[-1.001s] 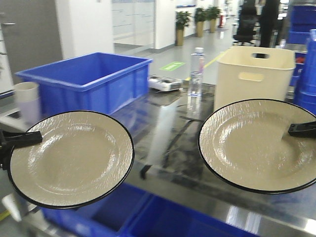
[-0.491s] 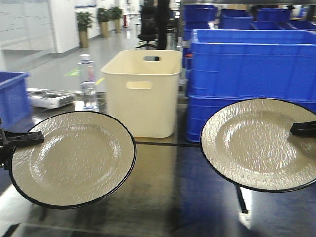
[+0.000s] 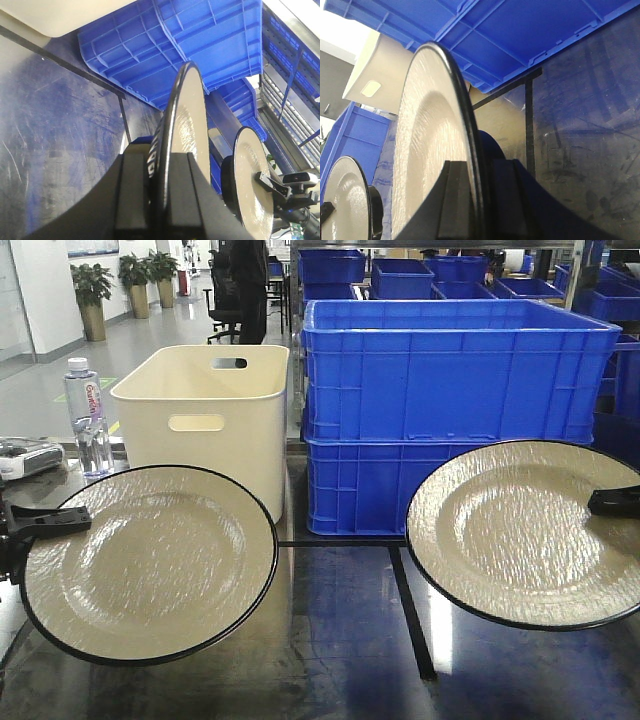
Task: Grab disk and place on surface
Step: 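Carry both held plates while driving to the steel table, then lower the left gripper's plate onto the table and release it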
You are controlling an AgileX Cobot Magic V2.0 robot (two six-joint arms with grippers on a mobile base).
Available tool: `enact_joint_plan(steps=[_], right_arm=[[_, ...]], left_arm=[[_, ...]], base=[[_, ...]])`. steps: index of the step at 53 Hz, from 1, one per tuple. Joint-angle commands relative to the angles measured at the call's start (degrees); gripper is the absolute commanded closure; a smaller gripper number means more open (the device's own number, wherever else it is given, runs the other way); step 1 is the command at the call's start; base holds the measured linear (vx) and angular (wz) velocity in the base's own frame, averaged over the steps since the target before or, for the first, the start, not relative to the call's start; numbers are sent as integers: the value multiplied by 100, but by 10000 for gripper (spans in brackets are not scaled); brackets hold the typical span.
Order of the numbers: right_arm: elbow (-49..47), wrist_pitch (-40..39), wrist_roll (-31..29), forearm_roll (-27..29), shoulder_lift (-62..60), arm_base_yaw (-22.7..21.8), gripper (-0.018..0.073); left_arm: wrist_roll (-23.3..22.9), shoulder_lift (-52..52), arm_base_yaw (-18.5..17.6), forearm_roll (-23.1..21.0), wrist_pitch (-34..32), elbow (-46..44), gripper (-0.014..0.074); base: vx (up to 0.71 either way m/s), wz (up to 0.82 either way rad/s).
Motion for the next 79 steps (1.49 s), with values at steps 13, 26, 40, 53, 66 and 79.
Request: enact_joint_plan(steps=[13,26,40,53,66,79], right_arm=[[-178,33,28,713,-232,-19,568],[-178,-177,28,742,-232,-19,568],[-178,-221,28,874,-232,-19,568],[-178,-234,4,993,-232,-19,568],[-178,-257,4,967,-232,-19,568],[-178,-272,4,973,-232,-19,568]], left_arm=[[-98,-301,-11,-1063,461,-215,598],[-98,-301,-11,-1070,460,-215,598],[-104,-301,-11,-1071,492,-215,598],[-104,-301,-11,-1071,526,-215,598],[-98,-301,-11,-1072,620,-215,598],[-79,-294,-334,-971,-13,-255,598]], base=[[0,0],[0,0],[0,0],[0,0],[0,0],[0,0]])
